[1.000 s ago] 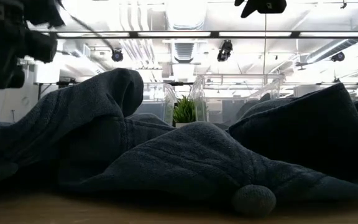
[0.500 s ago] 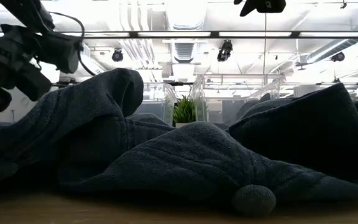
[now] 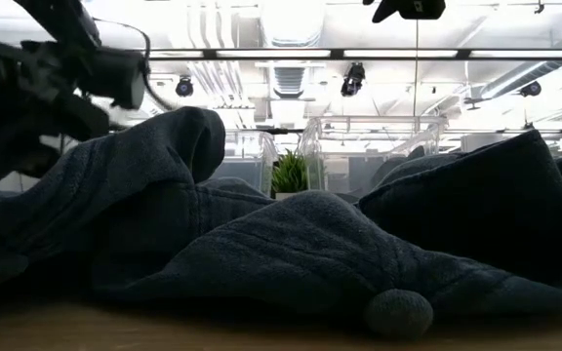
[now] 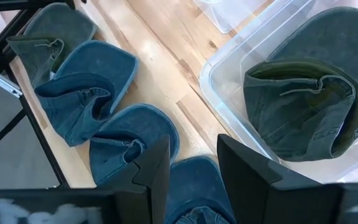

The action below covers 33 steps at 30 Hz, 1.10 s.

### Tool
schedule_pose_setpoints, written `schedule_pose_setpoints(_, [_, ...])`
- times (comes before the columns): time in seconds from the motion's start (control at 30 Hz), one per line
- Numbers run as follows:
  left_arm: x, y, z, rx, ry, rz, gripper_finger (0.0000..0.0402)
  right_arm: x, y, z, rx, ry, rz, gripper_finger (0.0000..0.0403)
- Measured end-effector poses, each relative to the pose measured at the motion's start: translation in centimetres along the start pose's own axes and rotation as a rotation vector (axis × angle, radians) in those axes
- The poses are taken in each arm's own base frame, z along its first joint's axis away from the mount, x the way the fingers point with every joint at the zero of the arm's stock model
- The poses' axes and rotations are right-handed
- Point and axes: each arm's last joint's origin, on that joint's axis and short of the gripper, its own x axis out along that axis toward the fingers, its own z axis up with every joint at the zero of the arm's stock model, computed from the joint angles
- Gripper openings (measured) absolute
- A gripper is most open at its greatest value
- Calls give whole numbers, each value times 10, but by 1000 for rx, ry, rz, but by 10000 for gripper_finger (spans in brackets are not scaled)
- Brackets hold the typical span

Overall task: Pick & Place hat
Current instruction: Put the black cap into the right transparent bin

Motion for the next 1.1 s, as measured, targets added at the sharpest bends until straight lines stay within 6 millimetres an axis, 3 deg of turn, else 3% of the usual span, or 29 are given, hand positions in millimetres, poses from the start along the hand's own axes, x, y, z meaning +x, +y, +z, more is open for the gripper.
schedule_pose_setpoints(0.23, [-11,-14,16,219,-183,-72,131,0,0,0,30,2,5,128])
schedule_pose_setpoints(0.37, [-10,-16,22,218,-192,-80,131,0,1,0,33,-3,8,129])
schedule_pose_setpoints(0.83, [33,-7,38,159,7,-26,131,0,1,1,29,-8,12,117])
schedule_pose_setpoints(1.1, [49,-24,37,292,76,-61,131,-1,2,0,21,-6,15,114])
